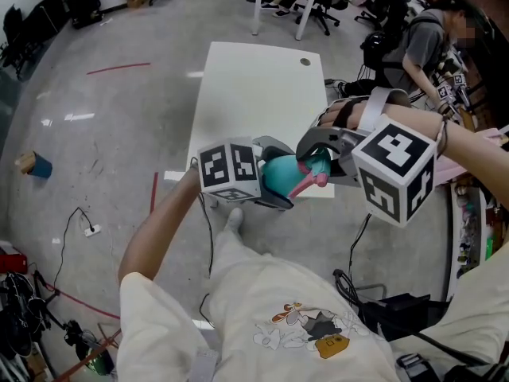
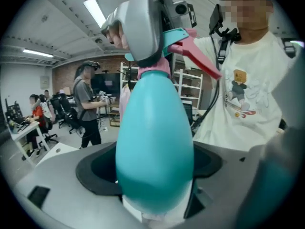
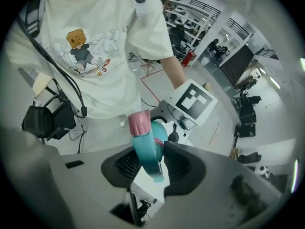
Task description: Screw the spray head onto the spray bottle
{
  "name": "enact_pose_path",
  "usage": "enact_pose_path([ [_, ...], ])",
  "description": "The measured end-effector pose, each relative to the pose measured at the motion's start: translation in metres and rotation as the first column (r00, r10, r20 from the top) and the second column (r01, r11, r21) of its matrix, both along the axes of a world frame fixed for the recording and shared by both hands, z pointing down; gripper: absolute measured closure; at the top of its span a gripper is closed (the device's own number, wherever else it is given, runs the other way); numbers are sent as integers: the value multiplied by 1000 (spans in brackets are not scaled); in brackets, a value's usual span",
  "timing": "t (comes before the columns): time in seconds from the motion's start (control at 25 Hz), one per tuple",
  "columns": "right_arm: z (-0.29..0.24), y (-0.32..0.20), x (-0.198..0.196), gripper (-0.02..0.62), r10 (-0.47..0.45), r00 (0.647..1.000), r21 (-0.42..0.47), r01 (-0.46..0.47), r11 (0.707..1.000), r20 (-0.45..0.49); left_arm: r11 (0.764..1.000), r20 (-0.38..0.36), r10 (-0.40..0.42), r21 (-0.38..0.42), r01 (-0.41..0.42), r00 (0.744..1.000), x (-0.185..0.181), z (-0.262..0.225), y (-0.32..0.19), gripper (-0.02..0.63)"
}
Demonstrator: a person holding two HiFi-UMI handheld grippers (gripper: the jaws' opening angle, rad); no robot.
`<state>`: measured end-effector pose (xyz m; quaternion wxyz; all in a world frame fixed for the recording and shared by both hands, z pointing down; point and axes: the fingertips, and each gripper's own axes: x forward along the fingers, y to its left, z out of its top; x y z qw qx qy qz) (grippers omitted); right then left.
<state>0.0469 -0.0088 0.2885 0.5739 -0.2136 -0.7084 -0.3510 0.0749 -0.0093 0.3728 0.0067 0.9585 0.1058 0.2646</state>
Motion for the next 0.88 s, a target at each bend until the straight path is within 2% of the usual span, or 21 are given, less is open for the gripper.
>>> enact_pose_path([
  [0.08,2,-8,2,465,74,997,-5,-74,997,3,993,21,-115,37,114,993,2,3,-13,186],
  [0.16,3,-15,3,465,144,990,-25,-144,989,6,973,30,-219,76,216,975,5,6,-24,186],
  [0.28,3,-21,4,465,227,974,-54,-226,973,10,931,17,-348,122,343,937,8,7,-36,186],
  [0.36,1,-23,3,465,280,960,-66,-279,958,16,893,2,-428,154,423,904,7,5,-42,186],
  [0.6,-4,-38,-1,465,461,886,-113,-455,883,41,734,-38,-644,252,631,764,-4,-2,-68,186],
  [0.8,-2,-45,1,466,571,820,-135,-562,816,41,590,-70,-765,324,740,641,-10,-2,-81,186],
  [0.88,0,-49,2,465,629,777,-151,-617,772,40,541,-80,-797,349,766,599,-13,-2,-86,186],
])
